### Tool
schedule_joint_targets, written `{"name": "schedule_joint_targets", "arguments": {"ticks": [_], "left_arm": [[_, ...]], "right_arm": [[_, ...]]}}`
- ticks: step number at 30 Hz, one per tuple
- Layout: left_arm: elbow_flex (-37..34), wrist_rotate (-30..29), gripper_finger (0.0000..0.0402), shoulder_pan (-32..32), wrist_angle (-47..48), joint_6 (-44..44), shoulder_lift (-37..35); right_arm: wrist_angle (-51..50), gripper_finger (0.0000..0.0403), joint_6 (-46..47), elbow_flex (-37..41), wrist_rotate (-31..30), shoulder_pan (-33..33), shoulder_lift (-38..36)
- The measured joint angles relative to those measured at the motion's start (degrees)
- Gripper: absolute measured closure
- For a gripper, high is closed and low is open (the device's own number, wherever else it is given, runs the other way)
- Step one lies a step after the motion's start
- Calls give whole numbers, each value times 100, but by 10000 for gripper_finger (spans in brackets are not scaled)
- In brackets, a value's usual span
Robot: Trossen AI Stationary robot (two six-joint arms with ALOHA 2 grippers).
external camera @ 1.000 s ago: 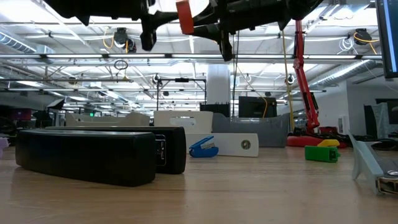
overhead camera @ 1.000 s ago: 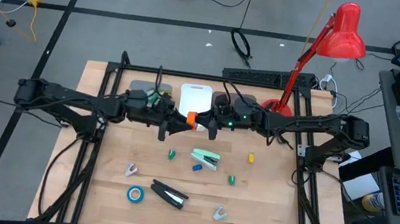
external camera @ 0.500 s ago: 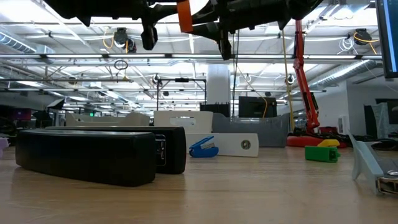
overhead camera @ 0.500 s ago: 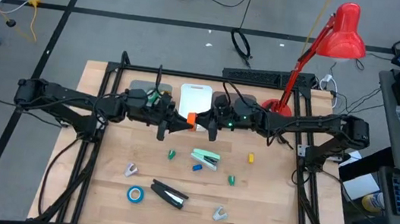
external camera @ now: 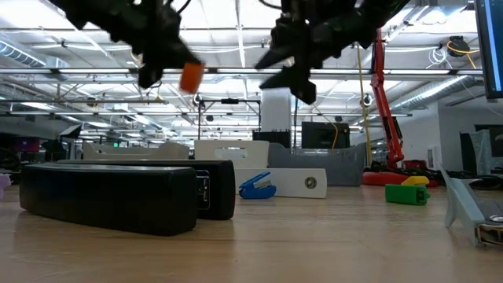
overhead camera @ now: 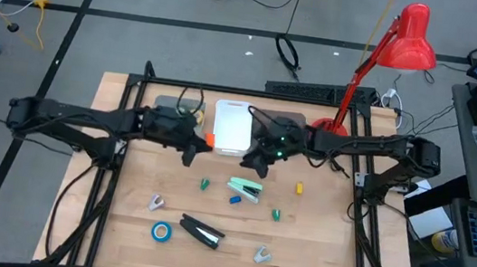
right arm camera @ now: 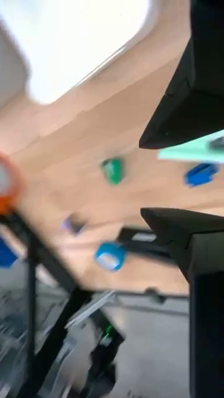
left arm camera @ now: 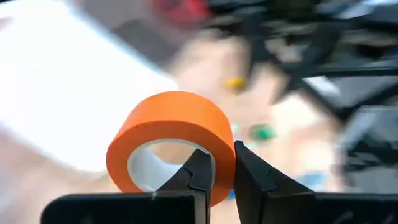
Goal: Pick and place Stapler, Stapler remover, tape
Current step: Put the orange tape into the gray bin
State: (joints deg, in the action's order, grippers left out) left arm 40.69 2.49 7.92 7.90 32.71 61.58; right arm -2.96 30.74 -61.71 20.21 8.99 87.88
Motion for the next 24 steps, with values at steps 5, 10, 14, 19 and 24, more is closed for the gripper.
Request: {"name": "schedule_joint_targets", "arguments": {"ticks": [5, 10, 14, 19, 24], "left_arm": [[-2, -1060, 366, 310, 1433, 274, -334], [-2, -1852, 366, 762, 2050, 385, -349], [-2, -2015, 366, 1304, 2528, 405, -107], [-2, -2061, 366, 1887, 2712, 83, 343], [-2, -2091, 366, 2179, 2672, -523, 926]], "right_arm": [[-355, 239, -89, 0, 56, -2, 0], [-289, 242, -99, 0, 89, -2, 0], [-273, 241, -124, 0, 91, -2, 0], [-197, 243, -134, 0, 93, -2, -1], [-180, 241, -148, 0, 93, -2, 0]]}}
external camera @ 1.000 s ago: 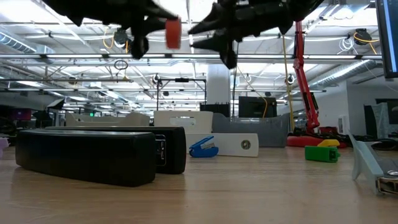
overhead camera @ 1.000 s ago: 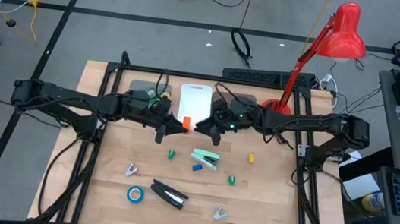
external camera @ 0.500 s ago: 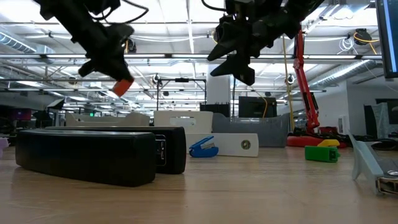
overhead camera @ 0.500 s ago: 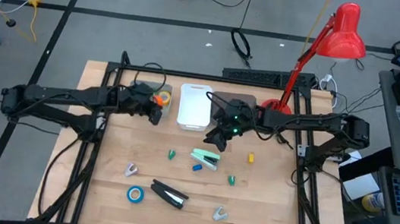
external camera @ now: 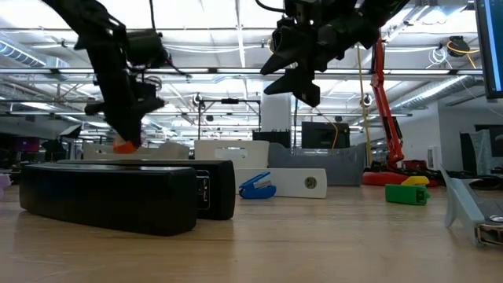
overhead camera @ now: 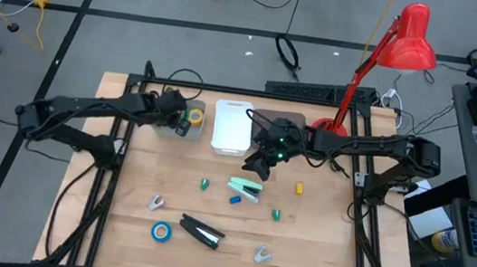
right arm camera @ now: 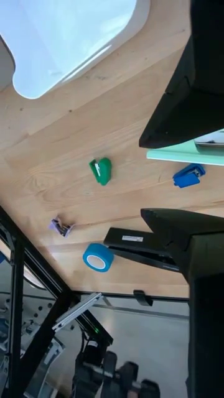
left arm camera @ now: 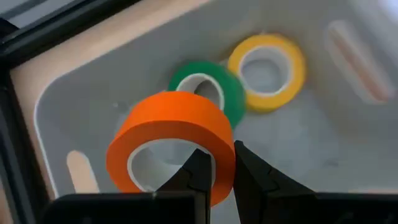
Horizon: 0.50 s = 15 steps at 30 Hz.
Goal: Pick and place Stapler, Stapler remover, tape
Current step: Put the orange tape into the gray bin
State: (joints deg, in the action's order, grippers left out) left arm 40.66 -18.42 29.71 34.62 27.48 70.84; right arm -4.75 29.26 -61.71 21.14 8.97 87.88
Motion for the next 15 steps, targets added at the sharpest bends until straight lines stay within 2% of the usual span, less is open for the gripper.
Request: {"name": "schedule_joint_targets", "arguments": {"ticks": [7, 15], "left_arm": [[0, -167, 366, 180, -6, -299, 652], [0, -270, 366, 277, -23, -349, 840]], "right_arm": [[0, 243, 0, 0, 0, 0, 0], [0, 243, 0, 0, 0, 0, 0]]}}
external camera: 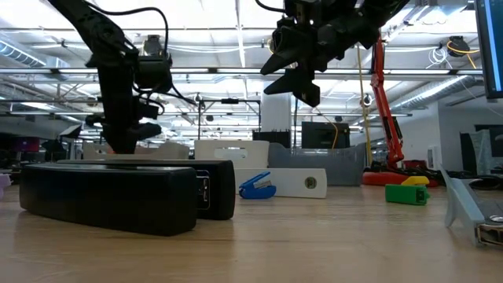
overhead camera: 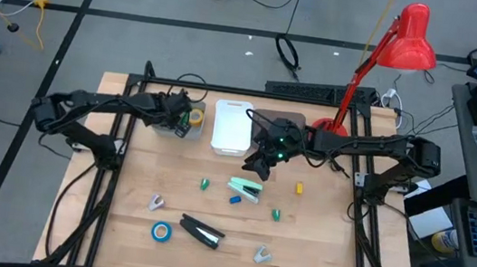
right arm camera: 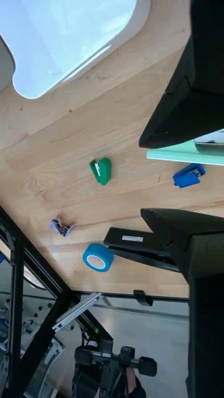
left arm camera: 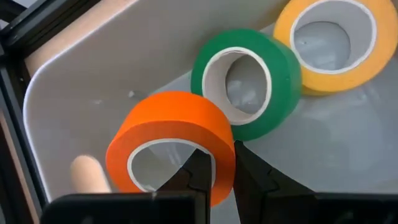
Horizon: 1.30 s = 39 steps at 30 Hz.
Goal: Pick and place Stapler, Stapler remover, tape
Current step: Put the orange tape into the gray bin
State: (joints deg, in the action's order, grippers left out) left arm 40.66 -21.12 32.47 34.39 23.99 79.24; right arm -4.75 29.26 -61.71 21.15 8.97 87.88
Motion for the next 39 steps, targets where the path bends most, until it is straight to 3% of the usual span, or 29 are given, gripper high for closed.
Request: {"name": "schedule_joint_targets", "arguments": {"ticks": [10, 39], "left_arm": [[0, 2, 321, 158, -41, -8, 0], [380, 325, 313, 502, 185, -307, -17]], "right_arm": [[0, 243, -15, 0, 0, 0, 0], [0, 242, 2, 0, 0, -9, 0]]}}
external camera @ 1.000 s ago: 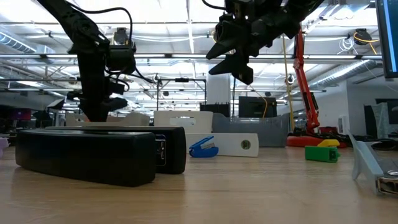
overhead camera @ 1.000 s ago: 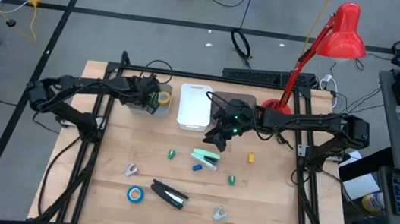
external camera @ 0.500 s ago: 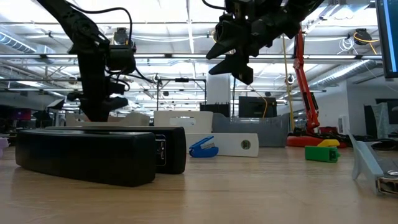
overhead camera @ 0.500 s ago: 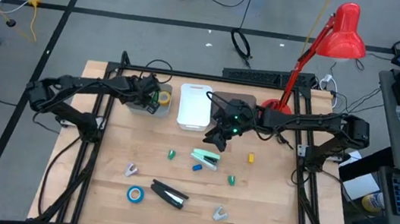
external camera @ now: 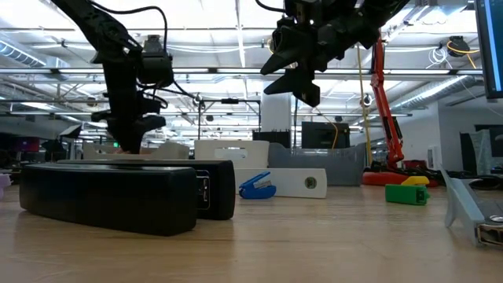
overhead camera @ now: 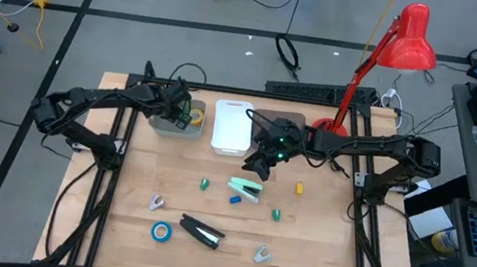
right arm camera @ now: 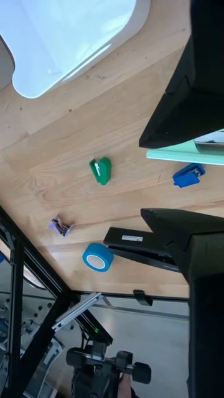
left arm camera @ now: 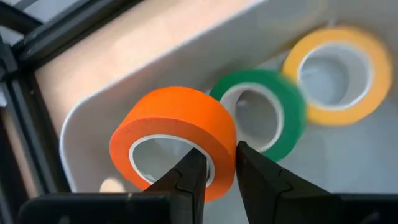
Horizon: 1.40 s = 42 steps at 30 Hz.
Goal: Pick and place Stapler, Stapler remover, tape
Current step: Put the orange tape into the gray bin, then put the blue tape into the gray bin
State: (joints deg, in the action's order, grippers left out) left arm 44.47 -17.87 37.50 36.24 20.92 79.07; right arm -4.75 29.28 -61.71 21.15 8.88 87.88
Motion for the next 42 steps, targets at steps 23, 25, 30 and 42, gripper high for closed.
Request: {"name": "schedule_joint_targets", "arguments": {"ticks": [23, 25, 30, 42], "left_arm": [[0, -19, 185, 41, 257, -182, 0], [0, 17, 171, 41, 257, -141, 0], [135, 542, 157, 41, 421, 279, 0], [1095, 2089, 192, -669, 1495, 741, -2]], "right_arm": [[4, 243, -20, 0, -2, 2, 0], [4, 242, -20, 0, 0, 2, -2], [4, 242, -21, 0, 0, 2, 0], [4, 243, -168, 0, 0, 2, 0]]}}
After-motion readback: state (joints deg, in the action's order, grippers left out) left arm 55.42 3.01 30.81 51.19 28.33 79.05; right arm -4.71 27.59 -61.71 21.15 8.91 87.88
